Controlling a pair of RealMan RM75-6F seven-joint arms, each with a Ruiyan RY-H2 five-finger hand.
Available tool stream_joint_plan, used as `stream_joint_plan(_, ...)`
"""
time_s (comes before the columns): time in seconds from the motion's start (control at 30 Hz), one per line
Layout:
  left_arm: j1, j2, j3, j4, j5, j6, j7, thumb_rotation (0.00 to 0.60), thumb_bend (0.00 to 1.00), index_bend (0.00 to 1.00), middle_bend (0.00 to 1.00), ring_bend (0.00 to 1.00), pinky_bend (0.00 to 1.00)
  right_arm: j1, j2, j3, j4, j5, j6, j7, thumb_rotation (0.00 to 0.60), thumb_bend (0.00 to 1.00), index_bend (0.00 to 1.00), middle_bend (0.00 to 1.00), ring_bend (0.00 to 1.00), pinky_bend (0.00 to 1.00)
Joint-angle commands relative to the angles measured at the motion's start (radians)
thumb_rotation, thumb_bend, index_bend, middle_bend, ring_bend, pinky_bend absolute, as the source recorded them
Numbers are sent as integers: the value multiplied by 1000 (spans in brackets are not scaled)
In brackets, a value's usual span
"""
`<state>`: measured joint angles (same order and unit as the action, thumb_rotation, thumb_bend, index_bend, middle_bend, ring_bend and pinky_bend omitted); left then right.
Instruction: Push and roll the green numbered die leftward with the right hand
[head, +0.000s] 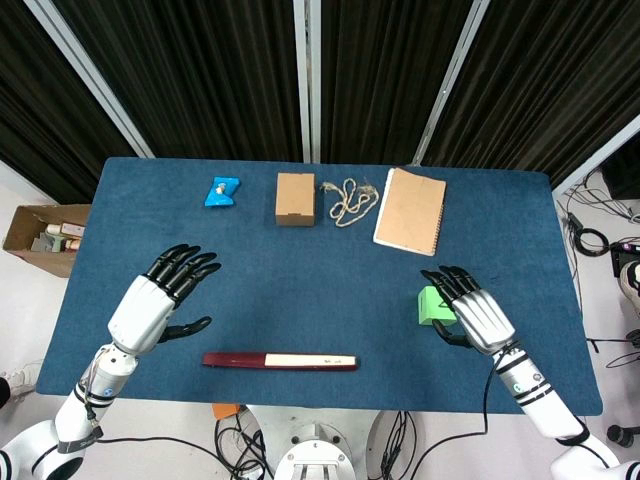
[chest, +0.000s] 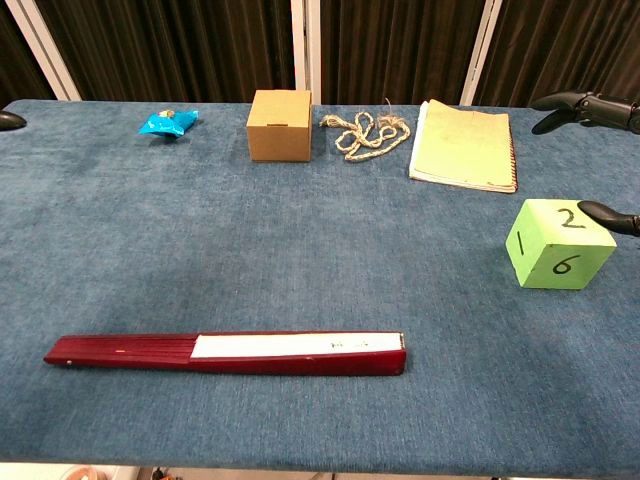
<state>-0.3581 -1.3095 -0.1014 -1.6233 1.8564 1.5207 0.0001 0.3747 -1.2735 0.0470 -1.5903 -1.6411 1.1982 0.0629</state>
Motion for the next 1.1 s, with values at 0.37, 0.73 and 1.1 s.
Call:
stream_joint_plan(0.37,-1,0,24,10,-28,-5,3,600,62,183,157,116,165,19,147,17,-148,165,-104,-55,600,753,103,131,47,162)
stream_joint_plan(0.73,4,-12,48,22,-51,-15,10,600,62,183,157,117,165,72,367,23,-265,468,-371,15,600,839,271,0,0,0)
stream_joint_plan(1.1,-6,-21,63,14,-45,-29,27,600,63,183,157,117,164,118,258,26,-104,470,-511,144,600,873,232,0,0,0)
